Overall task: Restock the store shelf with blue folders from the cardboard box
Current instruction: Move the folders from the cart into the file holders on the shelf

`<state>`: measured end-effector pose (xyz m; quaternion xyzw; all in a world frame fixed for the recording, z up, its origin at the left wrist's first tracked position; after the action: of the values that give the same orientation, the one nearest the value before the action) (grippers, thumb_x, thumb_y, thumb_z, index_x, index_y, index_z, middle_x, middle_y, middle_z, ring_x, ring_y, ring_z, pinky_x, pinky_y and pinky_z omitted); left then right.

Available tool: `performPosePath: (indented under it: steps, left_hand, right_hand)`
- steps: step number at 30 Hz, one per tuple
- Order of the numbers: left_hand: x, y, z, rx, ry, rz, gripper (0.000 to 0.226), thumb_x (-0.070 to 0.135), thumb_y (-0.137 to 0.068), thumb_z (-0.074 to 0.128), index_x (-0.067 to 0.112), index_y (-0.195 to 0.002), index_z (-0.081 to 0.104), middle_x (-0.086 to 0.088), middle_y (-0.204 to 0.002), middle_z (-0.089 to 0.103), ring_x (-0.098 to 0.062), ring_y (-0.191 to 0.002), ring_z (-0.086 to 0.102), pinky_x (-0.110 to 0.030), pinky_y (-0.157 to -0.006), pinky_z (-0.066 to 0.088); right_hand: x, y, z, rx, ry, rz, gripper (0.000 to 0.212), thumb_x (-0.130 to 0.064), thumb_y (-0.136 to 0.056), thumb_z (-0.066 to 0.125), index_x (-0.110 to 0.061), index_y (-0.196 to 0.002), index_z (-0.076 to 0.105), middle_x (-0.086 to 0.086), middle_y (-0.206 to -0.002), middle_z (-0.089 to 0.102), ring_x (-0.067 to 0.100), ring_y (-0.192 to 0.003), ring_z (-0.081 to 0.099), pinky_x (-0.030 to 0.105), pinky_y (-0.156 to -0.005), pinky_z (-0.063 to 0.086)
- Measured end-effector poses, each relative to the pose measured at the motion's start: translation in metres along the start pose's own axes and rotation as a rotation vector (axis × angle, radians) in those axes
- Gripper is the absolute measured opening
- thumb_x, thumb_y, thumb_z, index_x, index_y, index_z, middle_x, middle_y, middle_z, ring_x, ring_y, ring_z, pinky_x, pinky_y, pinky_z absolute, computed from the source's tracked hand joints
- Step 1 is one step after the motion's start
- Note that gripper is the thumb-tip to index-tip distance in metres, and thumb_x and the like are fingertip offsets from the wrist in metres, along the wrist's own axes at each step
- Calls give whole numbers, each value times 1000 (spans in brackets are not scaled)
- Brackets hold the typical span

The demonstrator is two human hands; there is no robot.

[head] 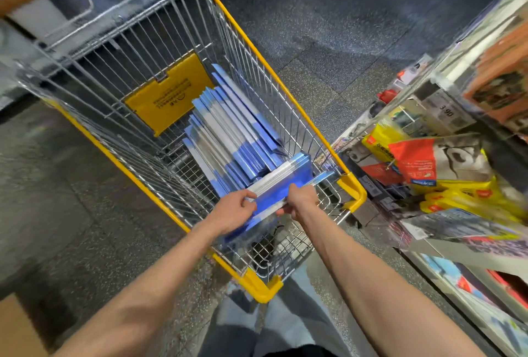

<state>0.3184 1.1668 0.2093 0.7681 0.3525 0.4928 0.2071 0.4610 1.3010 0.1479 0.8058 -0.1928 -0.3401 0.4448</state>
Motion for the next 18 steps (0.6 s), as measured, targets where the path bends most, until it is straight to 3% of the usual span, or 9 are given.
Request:
performPosePath:
  steps: [2,5,8,11,13,15,16,18]
  left_hand:
    - [2,5,0,-29,-62,16,31,38,-101,54,25,-128,63,-2,-106,73,-16,-89,67,-32,-86,54]
    - [12,12,-8,-53,-87,62,33,48,-101,52,29,-125,65,7,-122,67,-13,-108,63,-34,-101,49]
    - [23,22,-21,-62,-68,102,32,49,-102,49,30,-122,66,9,-120,69,-12,-103,66,-33,-96,52]
    - [30,33,-30,-79,-21,108,34,48,-104,46,25,-120,66,12,-106,72,-21,-96,71,-40,-87,57]
    - [33,36,-35,-93,22,102,37,48,-105,45,21,-123,63,9,-106,73,-16,-93,73,-34,-80,57]
    - [39,39,-40,-111,63,108,39,47,-105,46,17,-125,61,5,-107,75,-16,-90,74,-35,-80,56]
    - [42,41,-41,-127,77,110,40,47,-105,47,16,-125,61,3,-107,75,-17,-91,74,-40,-84,57]
    - [52,43,-42,-155,79,122,38,44,-105,47,13,-123,60,-2,-112,74,-22,-94,74,-41,-86,55]
  right_hand:
    - [4,-30,10,-1,38,-5,29,-27,-86,51,1,-91,54,25,-104,70,43,-83,72,25,-36,32]
    - [-9,-29,5,30,39,-34,27,-28,-86,53,-3,-78,48,26,-100,71,45,-83,72,33,-44,42]
    - [-40,51,-17,38,-49,-91,21,-15,-95,51,1,-82,48,22,-78,66,43,-65,72,47,-53,60]
    - [-43,75,-20,-21,-104,-88,17,-8,-96,48,8,-101,53,24,-68,62,41,-47,67,58,-68,60]
    - [-48,89,-26,-27,-92,-124,24,-10,-95,49,9,-108,53,27,-76,65,41,-49,68,49,-53,60]
    - [-53,106,-34,-35,-48,-167,22,-13,-95,46,7,-102,53,26,-81,67,38,-50,70,26,-35,43]
    - [-54,116,-40,-30,-27,-187,19,-14,-96,45,4,-96,51,25,-80,67,36,-51,70,20,-34,34]
    - [-56,137,-56,-16,-44,-226,18,-15,-98,46,1,-89,46,24,-76,64,36,-49,69,19,-32,34]
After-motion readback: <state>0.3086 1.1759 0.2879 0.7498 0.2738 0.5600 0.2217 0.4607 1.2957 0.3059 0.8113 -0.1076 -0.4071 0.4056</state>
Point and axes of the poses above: each hand's wrist, its own y-axis away from the middle knuckle, its own z-axis out of the palm, x = y × z, the point moved 9 cm from there along -y, towards the middle knuckle
